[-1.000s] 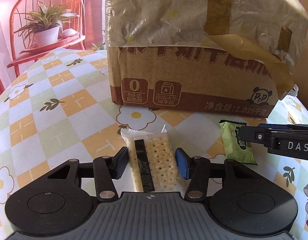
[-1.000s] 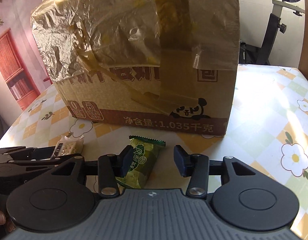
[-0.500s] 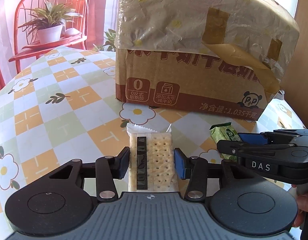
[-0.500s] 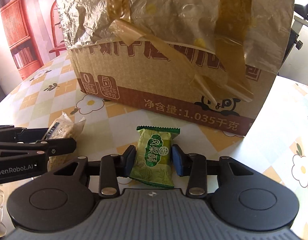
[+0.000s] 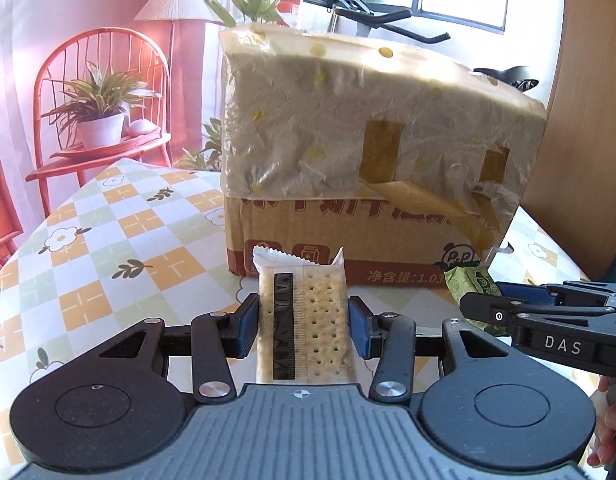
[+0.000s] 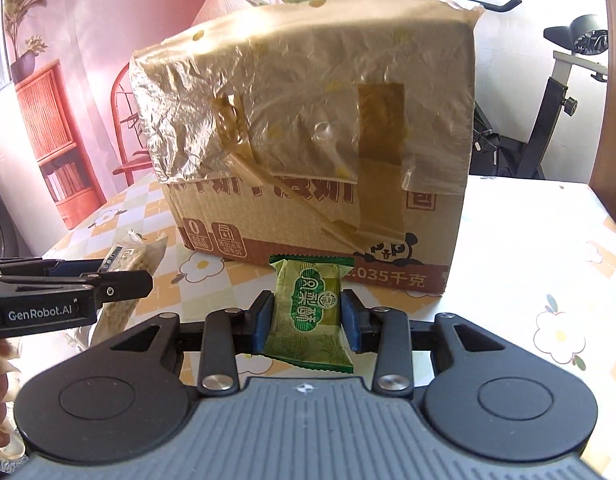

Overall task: Organize snacks
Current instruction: 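Carry the cracker packet and green packet over the open box, then open both tools to drop the packets into the box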

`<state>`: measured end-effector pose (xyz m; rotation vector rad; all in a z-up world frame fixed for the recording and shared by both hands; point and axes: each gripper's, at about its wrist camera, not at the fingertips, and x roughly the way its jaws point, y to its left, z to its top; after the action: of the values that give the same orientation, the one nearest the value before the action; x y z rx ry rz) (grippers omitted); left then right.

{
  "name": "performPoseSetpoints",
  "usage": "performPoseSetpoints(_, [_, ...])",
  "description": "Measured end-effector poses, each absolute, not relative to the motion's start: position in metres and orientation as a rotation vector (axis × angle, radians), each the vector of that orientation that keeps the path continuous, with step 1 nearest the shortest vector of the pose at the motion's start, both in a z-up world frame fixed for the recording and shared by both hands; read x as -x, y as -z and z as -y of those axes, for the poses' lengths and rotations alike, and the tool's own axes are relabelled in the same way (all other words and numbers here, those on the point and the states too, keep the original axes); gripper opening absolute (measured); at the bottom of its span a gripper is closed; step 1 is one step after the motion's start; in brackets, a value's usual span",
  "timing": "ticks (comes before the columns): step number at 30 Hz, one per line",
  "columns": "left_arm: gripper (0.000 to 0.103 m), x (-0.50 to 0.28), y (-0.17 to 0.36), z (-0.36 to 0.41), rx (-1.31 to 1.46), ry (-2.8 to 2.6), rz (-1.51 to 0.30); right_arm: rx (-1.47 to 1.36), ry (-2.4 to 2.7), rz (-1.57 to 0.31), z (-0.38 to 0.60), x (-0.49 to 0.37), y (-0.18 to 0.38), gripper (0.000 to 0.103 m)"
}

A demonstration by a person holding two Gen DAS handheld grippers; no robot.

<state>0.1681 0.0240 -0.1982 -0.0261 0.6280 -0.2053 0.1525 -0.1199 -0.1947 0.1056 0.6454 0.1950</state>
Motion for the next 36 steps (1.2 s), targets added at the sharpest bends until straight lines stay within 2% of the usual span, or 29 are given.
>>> performPoseSetpoints(6, [0.049, -0.167, 0.147, -0.033, 0.053, 0.206, -0.505, -0.134, -0.249, -0.528, 0.124, -0.143, 0.152, 0.038])
performPoseSetpoints(13, [0.049, -0.184, 0.086, -0.031, 0.04, 0.227, -0.374, -0.125, -0.288, -0.335, 0.138, -0.149, 0.076, 0.038])
performPoseSetpoints(20, [0.049, -0.239, 0.048, 0.006, -0.008, 0.274, -0.332, -0.076, -0.237, -0.301, 0.156, -0.207, 0.045, 0.038])
performPoseSetpoints(27, [0.049, -0.32, 0.053, 0.042, -0.037, 0.333, -0.414, -0.037, -0.186, -0.382, 0.165, -0.274, 0.059, 0.038])
performPoseSetpoints(36, [0.049, -0.347, 0.084, 0.05, -0.095, 0.346, -0.489, -0.049, -0.21, -0.451, 0.169, -0.294, 0.082, 0.039])
